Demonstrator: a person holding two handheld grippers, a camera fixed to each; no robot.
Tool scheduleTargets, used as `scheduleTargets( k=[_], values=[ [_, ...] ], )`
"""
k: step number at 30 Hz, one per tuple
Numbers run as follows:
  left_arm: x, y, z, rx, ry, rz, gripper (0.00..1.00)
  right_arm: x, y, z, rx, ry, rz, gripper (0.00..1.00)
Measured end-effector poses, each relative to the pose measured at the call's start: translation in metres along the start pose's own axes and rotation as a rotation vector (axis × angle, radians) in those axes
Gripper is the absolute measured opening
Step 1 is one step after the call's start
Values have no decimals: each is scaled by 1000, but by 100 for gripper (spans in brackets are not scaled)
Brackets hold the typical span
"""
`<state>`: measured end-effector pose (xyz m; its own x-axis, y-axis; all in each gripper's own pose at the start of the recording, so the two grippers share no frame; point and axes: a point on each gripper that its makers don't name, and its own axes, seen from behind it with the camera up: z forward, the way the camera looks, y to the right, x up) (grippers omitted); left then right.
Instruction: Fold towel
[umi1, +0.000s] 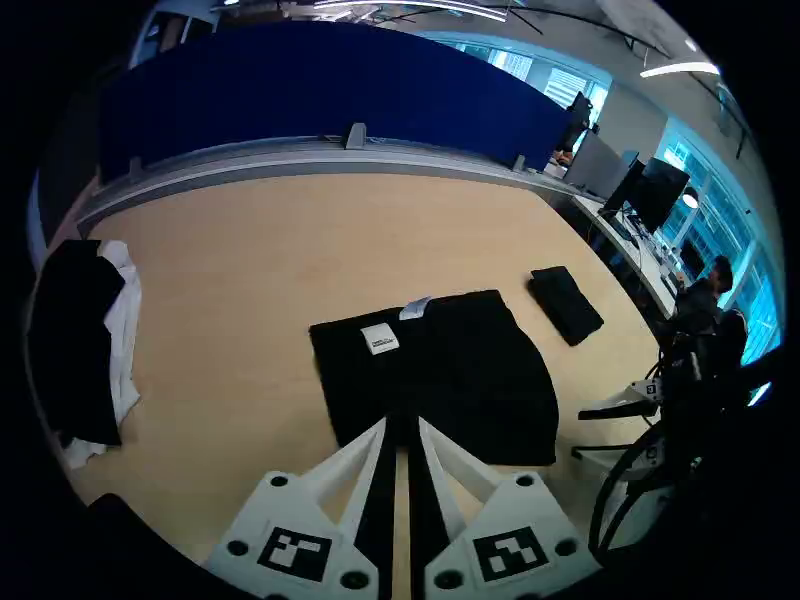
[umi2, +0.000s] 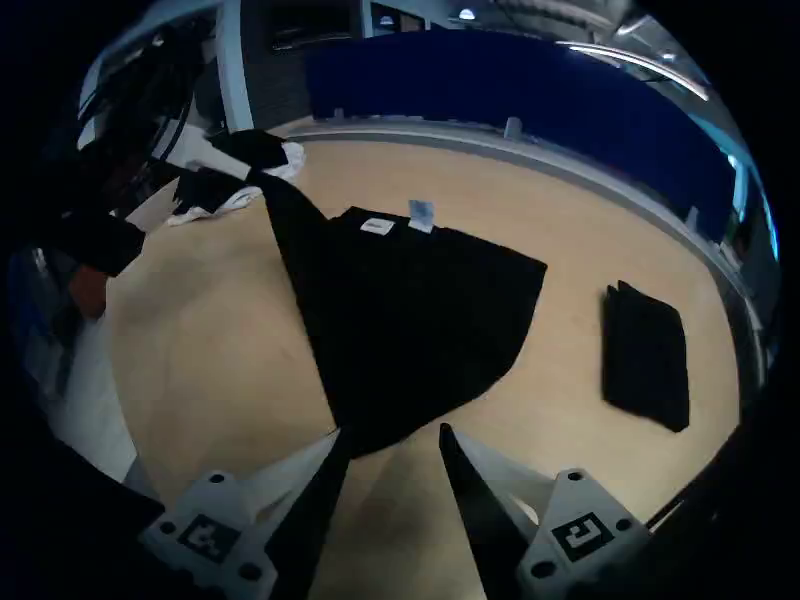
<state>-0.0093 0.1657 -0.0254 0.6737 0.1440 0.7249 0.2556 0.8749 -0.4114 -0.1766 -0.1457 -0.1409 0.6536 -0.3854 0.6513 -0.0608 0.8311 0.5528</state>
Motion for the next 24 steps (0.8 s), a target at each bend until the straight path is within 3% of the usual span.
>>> scheduleTargets(
  k=[12,24],
  values=[
    [2,3,1,-5,1,4,7,-21,-18,25,-30,-39,-6,68],
    [1,4,1,-8,0,7,7,-22,-15,25,-42,-35,-14,25]
  ],
)
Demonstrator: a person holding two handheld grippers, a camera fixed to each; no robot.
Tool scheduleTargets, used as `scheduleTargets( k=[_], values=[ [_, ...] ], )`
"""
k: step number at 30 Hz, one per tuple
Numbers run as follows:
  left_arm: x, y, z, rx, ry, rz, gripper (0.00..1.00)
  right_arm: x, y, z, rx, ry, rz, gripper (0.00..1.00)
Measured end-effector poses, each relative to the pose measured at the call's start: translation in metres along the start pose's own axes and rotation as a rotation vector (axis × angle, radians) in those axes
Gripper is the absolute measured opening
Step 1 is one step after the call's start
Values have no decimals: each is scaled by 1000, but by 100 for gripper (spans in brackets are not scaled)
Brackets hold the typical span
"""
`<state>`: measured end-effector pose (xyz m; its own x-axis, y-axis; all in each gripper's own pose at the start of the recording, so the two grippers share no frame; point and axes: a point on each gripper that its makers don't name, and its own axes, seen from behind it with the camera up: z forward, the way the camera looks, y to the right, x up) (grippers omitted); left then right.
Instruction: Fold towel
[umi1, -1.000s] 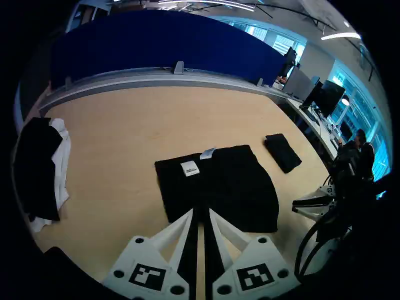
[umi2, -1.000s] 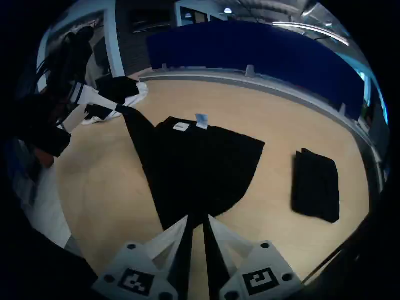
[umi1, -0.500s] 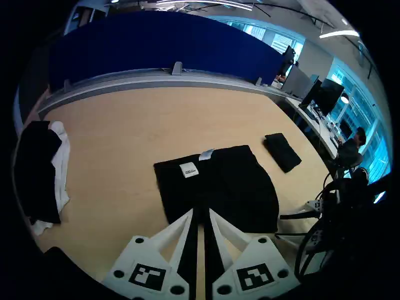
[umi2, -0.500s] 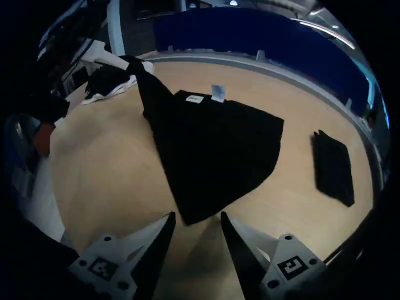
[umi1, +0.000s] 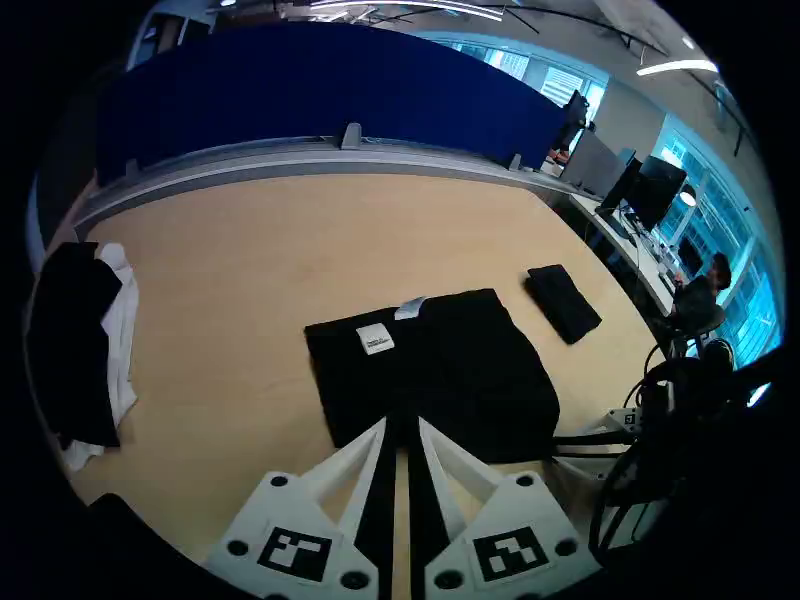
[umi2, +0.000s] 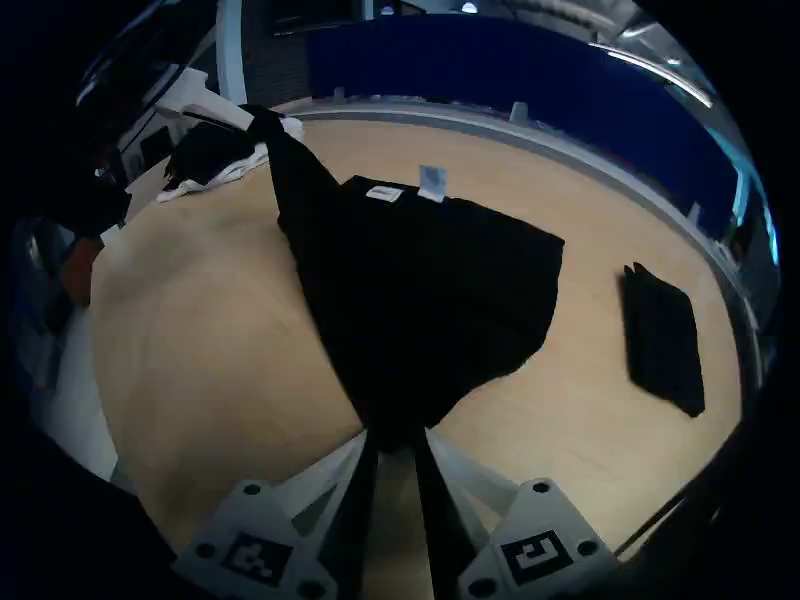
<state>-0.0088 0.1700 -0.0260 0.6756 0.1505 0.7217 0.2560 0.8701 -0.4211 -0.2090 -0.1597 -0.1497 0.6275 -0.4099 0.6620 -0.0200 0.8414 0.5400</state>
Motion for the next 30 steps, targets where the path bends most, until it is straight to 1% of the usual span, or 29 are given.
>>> scheduleTargets(
  k=[4,6,9,12,17,23,30],
  values=[
    [-1,-1,0,1,0,0,7,0,1,-1,5,-3,6,19],
    [-1,-2,0,1,-1,1,7,1,3,-2,6,-3,6,12],
    [-2,-2,-1,1,-1,1,7,-1,4,-5,7,-9,3,11],
    [-2,-1,-2,-1,0,0,7,-2,5,-7,20,-13,16,10],
    [-4,0,-3,-2,-1,2,7,6,10,-14,27,0,32,9],
    [-3,1,-5,-2,3,-2,7,28,20,-30,46,25,28,9],
    [0,2,-12,-2,10,-7,7,73,41,-52,63,77,42,9]
  ],
)
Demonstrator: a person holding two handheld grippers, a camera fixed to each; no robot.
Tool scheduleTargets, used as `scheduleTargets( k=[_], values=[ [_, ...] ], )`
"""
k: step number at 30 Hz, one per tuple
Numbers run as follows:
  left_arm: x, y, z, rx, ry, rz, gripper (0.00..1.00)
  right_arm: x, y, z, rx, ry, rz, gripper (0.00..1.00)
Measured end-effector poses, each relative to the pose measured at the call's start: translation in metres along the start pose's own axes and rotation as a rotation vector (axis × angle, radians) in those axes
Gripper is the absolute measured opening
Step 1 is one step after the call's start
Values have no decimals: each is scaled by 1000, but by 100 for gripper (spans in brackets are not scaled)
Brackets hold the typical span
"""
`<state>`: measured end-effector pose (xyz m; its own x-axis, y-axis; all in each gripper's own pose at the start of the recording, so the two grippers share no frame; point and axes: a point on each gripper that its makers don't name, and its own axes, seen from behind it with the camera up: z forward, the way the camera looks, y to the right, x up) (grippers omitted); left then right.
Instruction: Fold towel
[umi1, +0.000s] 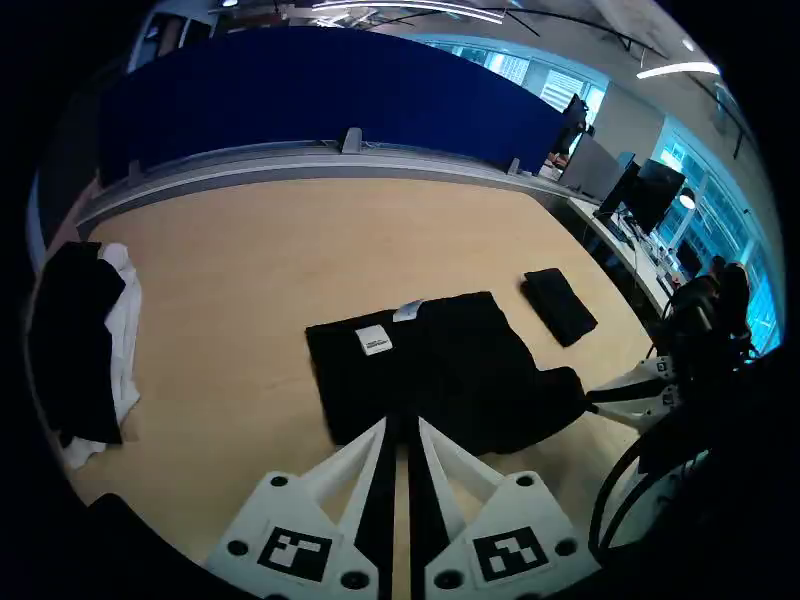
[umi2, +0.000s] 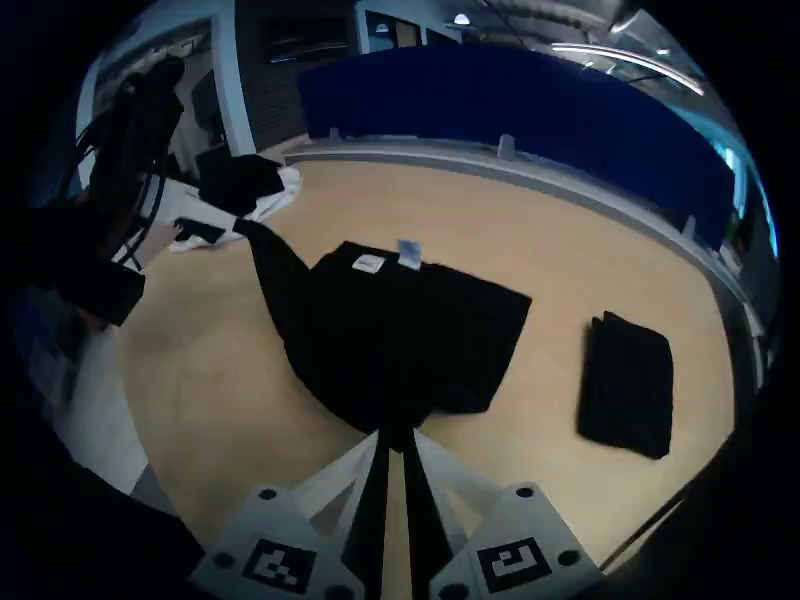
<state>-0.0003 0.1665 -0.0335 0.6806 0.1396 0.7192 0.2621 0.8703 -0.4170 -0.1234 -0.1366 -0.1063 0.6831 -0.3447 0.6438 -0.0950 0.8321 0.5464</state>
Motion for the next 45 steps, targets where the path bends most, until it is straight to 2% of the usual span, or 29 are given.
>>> scheduleTargets(
  k=[5,12,17,26,36,45],
  values=[
    [0,-1,-2,0,4,-15,7,29,15,-9,9,25,20,9],
    [-3,0,-3,-9,2,-39,7,56,38,-10,5,47,39,9],
    [-7,-2,-5,-6,-8,-44,7,61,44,-11,18,41,57,9],
    [-3,-8,-4,-2,-8,-46,7,63,42,-10,52,-12,76,9],
    [12,-16,13,-11,-14,-36,7,86,60,10,81,-48,159,9],
    [28,-30,42,-17,-21,5,7,90,84,44,74,-93,175,9]
  ],
)
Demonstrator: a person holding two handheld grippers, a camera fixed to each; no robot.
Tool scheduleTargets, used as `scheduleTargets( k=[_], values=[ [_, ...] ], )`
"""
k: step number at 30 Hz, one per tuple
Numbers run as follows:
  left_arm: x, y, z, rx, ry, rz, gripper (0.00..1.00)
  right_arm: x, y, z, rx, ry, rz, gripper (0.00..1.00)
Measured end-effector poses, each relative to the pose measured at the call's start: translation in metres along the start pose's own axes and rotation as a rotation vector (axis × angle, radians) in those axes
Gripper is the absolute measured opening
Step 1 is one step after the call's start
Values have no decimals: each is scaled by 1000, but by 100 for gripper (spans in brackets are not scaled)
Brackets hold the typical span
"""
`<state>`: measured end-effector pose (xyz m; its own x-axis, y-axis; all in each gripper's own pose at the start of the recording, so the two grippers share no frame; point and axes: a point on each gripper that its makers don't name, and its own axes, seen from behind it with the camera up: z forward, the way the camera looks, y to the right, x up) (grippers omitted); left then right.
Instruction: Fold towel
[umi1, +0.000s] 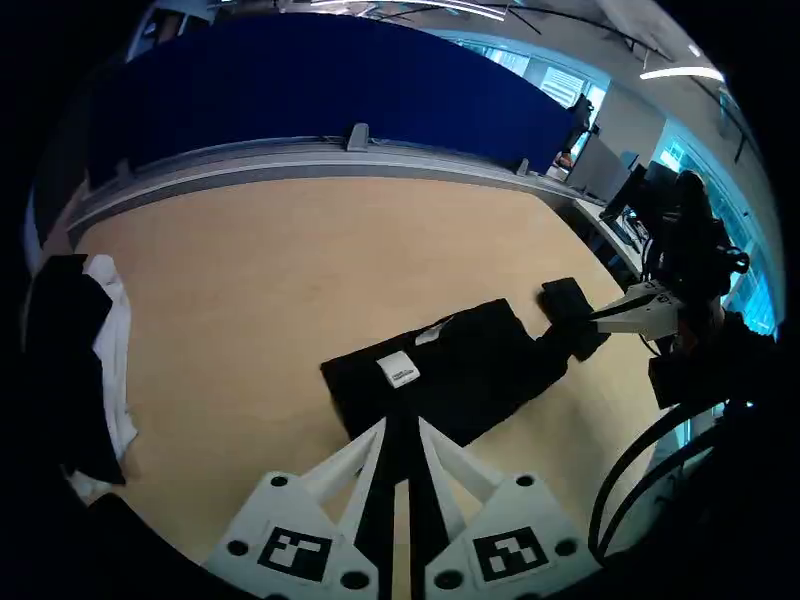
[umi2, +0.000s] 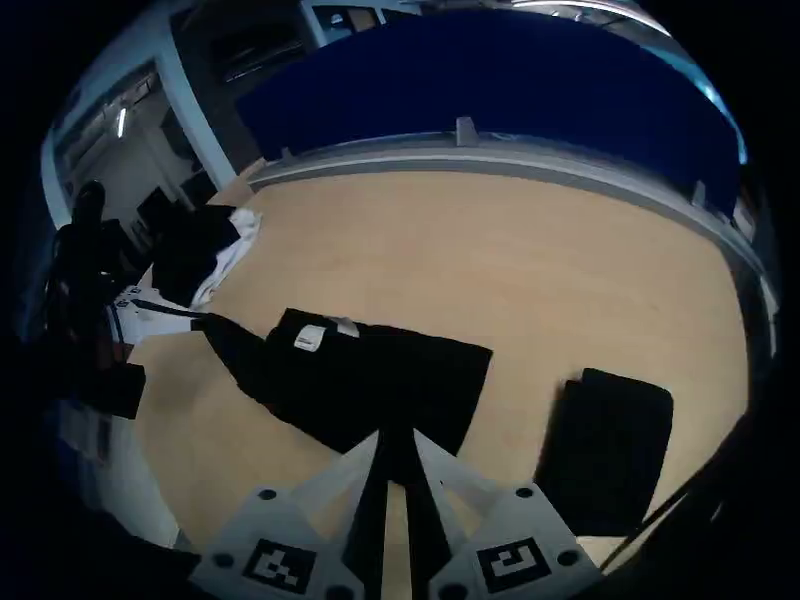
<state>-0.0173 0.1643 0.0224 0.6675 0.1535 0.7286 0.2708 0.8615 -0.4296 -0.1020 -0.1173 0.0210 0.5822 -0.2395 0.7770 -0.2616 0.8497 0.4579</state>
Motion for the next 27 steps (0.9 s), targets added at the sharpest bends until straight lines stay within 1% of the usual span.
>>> scheduleTargets(
  k=[6,12,18,23,25,27],
  values=[
    [1,-10,22,-3,-17,27,7,1,12,22,-7,-15,16,9],
    [-1,-17,41,-8,-25,43,7,-1,19,37,-22,-17,24,9],
    [-5,-27,58,2,-41,54,8,0,26,52,-39,-9,67,10],
    [-4,-35,68,9,-51,67,8,4,33,59,-54,2,94,11],
    [-2,-37,71,11,-50,70,9,6,36,61,-64,7,99,14],
    [0,-39,73,14,-48,72,10,6,40,63,-77,11,101,27]
  ],
)
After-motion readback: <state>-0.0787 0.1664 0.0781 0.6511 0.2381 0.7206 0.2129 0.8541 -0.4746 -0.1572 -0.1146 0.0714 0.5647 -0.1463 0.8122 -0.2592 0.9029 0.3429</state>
